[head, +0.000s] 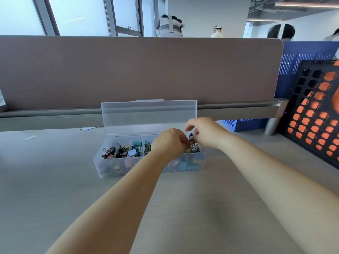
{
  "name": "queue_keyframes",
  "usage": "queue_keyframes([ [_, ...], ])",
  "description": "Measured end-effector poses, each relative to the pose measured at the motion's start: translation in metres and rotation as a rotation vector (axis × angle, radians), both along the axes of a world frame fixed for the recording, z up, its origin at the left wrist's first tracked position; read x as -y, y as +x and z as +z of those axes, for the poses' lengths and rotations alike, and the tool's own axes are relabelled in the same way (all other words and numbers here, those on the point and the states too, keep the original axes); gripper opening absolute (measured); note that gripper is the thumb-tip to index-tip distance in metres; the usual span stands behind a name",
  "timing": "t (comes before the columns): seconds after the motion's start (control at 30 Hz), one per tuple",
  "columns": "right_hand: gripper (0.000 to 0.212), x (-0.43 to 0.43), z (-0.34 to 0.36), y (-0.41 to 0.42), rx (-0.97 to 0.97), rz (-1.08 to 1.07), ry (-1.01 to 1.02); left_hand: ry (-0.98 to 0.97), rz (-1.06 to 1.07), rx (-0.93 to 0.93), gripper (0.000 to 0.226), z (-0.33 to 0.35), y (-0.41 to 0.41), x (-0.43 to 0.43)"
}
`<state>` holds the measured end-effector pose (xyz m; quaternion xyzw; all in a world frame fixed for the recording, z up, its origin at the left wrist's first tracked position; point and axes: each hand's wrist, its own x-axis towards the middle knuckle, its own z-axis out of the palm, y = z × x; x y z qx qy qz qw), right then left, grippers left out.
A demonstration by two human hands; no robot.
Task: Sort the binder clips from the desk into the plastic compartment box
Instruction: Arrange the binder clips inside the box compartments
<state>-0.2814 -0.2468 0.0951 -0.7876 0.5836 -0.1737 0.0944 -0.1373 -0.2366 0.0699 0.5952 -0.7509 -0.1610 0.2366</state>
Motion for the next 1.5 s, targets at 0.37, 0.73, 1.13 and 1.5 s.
queue_keyframes([
  [0.37,0.010,0.000,0.000,-0.008,0.137,-0.053,-0.046,-0.060,-0.013,0.019,0.004,0.002,-0.005,-0.003],
  [0.73,0.012,-0.005,0.009,0.003,-0.035,-0.143,-0.068,-0.022,-0.068,-0.016,0.003,0.000,-0.003,-0.007],
  [1.13,0.010,-0.007,0.006,0.003,-0.112,-0.160,-0.140,-0.005,-0.041,-0.026,0.014,-0.004,-0.001,-0.005],
  [1.5,0.014,0.001,-0.010,-0.003,-0.187,-0.133,-0.150,0.011,-0.053,-0.035,0.005,-0.003,0.003,-0.004],
])
